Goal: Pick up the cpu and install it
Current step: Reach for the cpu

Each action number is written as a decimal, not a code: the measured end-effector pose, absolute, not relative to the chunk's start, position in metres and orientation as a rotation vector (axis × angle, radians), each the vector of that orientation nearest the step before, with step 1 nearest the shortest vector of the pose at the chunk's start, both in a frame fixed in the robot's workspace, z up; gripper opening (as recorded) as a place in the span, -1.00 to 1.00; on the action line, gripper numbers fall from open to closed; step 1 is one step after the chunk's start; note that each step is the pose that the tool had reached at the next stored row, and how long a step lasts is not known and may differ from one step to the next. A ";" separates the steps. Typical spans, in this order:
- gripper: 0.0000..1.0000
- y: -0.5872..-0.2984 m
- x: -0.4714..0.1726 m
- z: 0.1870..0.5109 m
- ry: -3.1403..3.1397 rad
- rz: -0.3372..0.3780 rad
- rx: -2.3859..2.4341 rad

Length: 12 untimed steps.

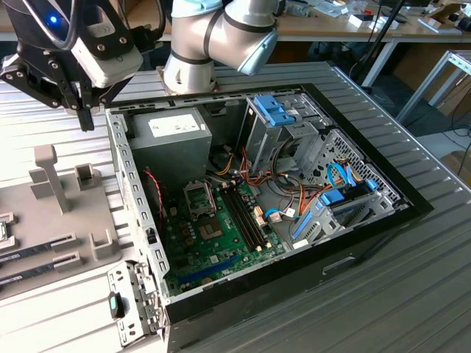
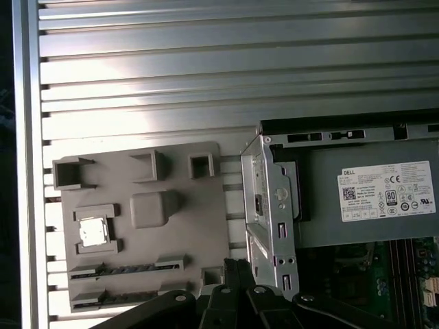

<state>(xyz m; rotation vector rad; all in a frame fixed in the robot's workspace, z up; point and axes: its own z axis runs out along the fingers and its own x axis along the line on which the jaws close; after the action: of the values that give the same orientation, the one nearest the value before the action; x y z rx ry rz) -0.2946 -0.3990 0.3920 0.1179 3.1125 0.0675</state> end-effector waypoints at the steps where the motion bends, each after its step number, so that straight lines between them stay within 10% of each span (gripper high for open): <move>1: -0.79 -0.399 -0.295 0.392 3.112 0.068 0.118; 12: -0.79 -0.399 -0.300 0.392 3.113 0.067 0.118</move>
<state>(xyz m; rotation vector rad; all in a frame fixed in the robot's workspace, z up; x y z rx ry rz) -0.3001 -0.3989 0.3918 0.1180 3.1125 0.0675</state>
